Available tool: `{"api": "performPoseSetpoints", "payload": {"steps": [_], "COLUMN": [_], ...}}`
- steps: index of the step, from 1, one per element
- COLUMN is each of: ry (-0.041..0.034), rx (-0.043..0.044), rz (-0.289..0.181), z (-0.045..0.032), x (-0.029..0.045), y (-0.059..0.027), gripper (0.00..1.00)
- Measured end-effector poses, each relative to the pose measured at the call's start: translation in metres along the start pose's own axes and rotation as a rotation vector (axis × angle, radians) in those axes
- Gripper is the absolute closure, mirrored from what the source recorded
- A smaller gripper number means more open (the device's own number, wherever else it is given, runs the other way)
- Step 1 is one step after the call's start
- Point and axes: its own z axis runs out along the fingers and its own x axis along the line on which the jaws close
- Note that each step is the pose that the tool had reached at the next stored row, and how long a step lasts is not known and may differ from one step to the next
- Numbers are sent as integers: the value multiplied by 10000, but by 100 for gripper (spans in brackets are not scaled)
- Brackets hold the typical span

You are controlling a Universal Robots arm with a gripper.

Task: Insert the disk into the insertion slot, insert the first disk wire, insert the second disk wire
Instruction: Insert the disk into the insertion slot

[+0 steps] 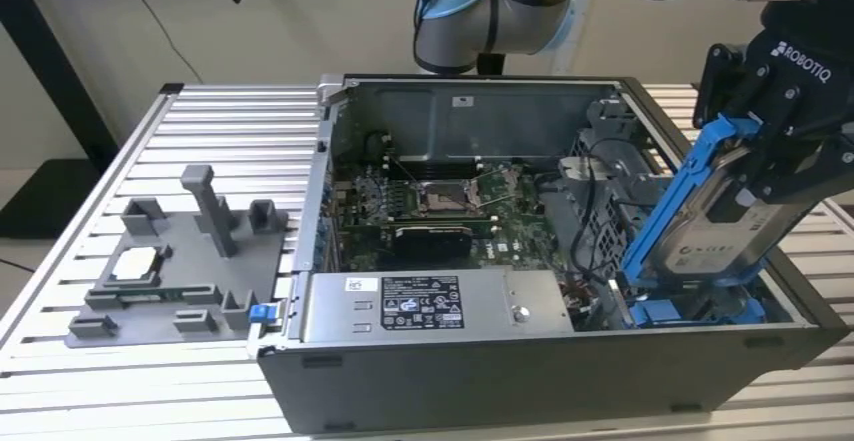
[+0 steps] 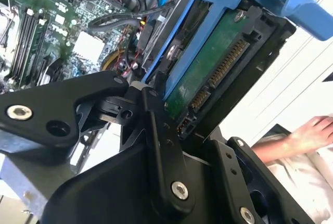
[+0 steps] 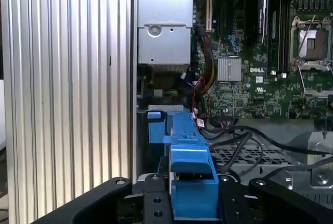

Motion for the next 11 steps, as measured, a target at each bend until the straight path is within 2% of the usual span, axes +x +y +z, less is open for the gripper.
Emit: {"api": "performPoseSetpoints", "payload": {"steps": [11], "ry": [-15], "rx": [0], "rz": [-1], "z": [123], "x": [0], "y": [-25], "gripper": [100]}}
